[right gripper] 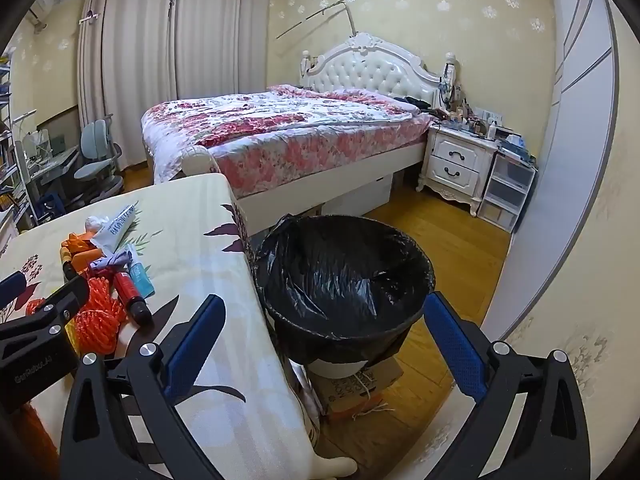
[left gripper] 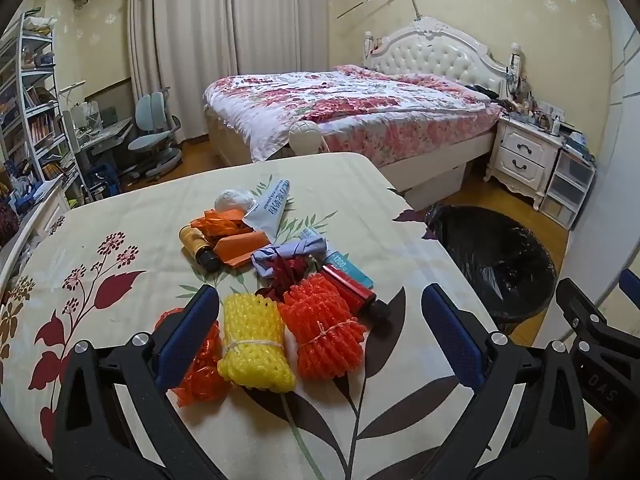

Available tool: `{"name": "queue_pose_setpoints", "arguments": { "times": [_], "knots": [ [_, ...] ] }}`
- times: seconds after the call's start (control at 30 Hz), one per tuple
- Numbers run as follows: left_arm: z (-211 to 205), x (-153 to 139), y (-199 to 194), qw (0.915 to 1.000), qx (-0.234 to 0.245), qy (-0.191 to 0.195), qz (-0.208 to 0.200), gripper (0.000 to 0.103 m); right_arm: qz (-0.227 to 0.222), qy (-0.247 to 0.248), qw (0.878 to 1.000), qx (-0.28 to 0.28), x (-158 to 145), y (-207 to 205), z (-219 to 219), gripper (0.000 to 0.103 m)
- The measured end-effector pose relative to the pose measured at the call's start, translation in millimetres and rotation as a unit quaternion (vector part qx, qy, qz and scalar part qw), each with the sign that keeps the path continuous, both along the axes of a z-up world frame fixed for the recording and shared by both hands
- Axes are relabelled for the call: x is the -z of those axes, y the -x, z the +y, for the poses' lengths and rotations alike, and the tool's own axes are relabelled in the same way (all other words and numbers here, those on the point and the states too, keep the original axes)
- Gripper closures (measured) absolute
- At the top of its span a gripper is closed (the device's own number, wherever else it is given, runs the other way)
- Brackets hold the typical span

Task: Collect trash
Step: 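Move both tools toward the pile of items on the bed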

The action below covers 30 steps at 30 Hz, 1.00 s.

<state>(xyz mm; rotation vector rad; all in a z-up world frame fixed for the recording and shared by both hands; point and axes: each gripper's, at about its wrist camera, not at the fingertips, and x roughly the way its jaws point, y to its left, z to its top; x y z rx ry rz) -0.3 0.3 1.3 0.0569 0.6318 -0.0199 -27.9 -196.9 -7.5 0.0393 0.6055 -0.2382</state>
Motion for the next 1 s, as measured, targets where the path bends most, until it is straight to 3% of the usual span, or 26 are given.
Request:
{"name": "queue_pose_setpoints", "arguments": {
  "times": [0.27,1.0],
  "knots": [
    [3.6,-9.7,4.8,1.0000,-0.004,0.008,0.000,0.004,0.001,0.001,1.000,0.003,-2.8,-2.1,-4.0,0.006],
    [-1.1,1.1,0.8,0.9998,0.005,0.006,0.016,0.004,0.002,-0.003,1.000,0.013,-3.7,2.0,-11.0,0.006]
  ]
}}
